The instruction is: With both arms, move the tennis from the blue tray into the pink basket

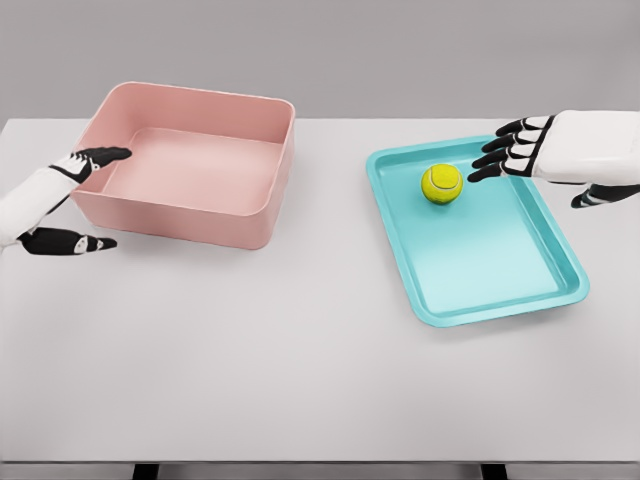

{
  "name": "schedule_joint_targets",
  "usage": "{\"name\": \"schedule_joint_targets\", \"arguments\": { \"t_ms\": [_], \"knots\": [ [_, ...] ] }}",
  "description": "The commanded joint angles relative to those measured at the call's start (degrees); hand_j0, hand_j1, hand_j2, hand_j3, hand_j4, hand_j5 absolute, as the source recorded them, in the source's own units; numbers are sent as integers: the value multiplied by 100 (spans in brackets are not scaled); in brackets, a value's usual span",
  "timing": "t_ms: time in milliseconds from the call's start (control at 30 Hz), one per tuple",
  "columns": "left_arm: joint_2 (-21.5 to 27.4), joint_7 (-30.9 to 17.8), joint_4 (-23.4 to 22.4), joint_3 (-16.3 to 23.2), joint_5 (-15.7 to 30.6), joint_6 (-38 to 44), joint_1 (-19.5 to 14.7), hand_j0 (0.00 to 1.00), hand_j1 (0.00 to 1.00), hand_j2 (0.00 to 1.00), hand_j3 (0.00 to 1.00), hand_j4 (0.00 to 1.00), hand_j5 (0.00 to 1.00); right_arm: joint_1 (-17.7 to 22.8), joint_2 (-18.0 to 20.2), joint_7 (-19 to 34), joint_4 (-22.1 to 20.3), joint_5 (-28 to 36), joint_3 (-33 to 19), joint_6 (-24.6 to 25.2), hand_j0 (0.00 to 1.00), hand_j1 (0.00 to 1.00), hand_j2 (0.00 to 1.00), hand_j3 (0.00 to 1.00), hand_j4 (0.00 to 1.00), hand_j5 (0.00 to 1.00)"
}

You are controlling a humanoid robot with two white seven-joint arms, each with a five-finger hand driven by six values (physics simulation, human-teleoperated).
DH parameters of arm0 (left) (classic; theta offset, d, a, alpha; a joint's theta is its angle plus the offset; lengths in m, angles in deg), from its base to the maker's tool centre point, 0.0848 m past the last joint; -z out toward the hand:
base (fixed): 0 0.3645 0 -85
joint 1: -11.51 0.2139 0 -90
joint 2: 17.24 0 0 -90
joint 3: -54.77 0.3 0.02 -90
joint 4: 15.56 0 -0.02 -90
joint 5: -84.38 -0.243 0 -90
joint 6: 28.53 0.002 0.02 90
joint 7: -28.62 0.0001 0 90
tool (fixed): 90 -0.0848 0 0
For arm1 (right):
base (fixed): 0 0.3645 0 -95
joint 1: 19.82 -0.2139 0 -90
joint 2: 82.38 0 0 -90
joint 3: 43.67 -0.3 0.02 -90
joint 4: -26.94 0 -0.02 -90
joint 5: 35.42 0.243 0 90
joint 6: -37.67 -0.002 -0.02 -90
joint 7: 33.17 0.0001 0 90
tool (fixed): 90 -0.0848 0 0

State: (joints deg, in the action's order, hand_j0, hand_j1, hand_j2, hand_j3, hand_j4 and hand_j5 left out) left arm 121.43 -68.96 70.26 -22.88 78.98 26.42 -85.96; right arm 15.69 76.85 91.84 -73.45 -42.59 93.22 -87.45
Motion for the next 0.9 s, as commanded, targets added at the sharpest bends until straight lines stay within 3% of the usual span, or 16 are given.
{"name": "schedule_joint_targets", "arguments": {
  "t_ms": [0,133,200,233,300,400,467,567,633,700,867],
  "knots": [
    [20,2,-47,22,57,5,0,100,100,100,100,100,100,0,12,-1,-7,49,-4,12,100,100,100,100,100,100],
    [19,2,-21,31,188,5,9,100,100,100,100,100,100,61,117,-1,1,75,153,12,100,100,100,100,100,100],
    [28,2,50,48,496,5,149,100,100,100,100,100,100,79,241,-1,141,285,286,1339,99,99,99,99,99,99],
    [37,2,50,40,671,5,149,100,100,100,100,100,100,70,180,-1,369,557,329,1603,99,99,99,99,99,99],
    [406,-6,58,153,1602,5,246,100,100,100,100,100,100,0,-321,-1,1730,2051,339,1763,99,99,99,99,99,99],
    [1135,-6,137,391,2666,5,554,100,100,100,100,100,100,9,-1068,-1,2497,2123,347,1789,99,99,99,99,99,99],
    [1461,-6,252,804,3054,5,606,100,100,100,100,100,100,9,-1490,-1,2954,2061,339,1763,100,100,100,100,100,100],
    [1654,-33,252,1138,3089,5,606,100,100,100,100,100,100,9,-1745,-1,3236,2000,365,1701,100,100,100,100,100,100],
    [1672,-41,243,1261,3019,5,624,100,100,100,100,100,100,0,-2053,-1,3376,1526,295,1675,100,100,100,100,100,100],
    [1681,-33,252,1446,3027,5,615,100,100,100,100,100,100,-70,-2369,-1,3807,1376,295,1640,100,100,100,100,100,100],
    [1672,-24,252,1595,3045,5,633,100,100,100,100,100,100,-79,-2554,-1,3842,1349,382,1640,100,100,100,100,100,100]
  ]
}}
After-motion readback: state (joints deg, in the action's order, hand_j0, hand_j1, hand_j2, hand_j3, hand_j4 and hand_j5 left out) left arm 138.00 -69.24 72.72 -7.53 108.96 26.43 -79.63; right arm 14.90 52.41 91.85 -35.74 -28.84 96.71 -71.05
